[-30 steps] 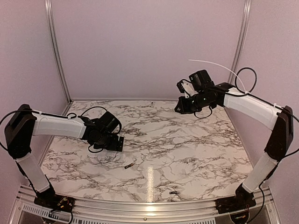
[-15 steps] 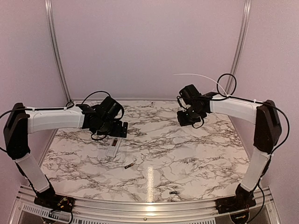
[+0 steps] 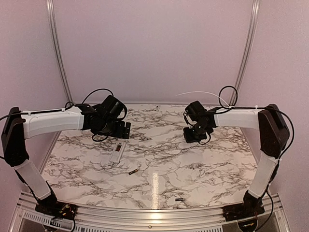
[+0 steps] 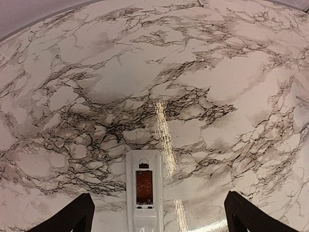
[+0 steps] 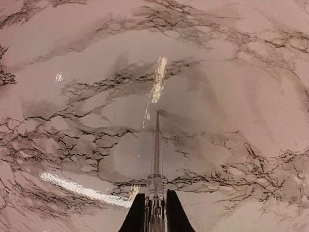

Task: Unload the batteries from the remote control

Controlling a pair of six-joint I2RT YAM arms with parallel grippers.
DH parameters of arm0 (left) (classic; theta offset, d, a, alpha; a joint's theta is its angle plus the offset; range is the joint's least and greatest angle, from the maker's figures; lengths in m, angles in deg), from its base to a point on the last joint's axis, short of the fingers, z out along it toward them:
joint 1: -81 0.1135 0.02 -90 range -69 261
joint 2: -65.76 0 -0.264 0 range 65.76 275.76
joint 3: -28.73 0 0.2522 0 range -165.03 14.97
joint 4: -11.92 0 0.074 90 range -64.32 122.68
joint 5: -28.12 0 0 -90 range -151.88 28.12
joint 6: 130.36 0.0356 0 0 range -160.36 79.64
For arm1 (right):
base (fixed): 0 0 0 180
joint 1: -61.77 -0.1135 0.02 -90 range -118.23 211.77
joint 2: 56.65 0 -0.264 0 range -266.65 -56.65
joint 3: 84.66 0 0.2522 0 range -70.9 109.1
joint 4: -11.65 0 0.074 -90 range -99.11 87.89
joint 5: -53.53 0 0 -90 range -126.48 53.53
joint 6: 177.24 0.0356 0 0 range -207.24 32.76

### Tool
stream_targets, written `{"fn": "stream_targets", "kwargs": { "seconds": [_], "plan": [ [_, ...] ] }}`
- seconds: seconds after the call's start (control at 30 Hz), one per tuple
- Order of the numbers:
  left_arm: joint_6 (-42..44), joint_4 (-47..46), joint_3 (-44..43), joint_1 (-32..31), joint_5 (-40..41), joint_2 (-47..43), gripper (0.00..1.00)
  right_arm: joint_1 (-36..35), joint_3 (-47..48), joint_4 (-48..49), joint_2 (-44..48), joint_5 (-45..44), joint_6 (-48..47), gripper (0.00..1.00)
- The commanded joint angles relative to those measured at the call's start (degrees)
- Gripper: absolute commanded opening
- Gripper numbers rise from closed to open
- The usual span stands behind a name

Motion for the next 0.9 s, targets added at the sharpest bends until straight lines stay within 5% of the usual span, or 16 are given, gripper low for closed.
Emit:
{"fn": "stream_targets", "kwargs": {
  "seconds": [0.0,0.87],
  "plan": [
    [0.9,1.6,-0.5,0.1,0.7,-2.2,0.99,0.4,-3.9,1.9,0.5,3.3,2.7,0.00],
    [2.4,1.5,-2.2,0.1,-0.5,-1.8,0.99,0.4,-8.4,0.1,-7.5,10.7,2.6,0.04]
  ]
}}
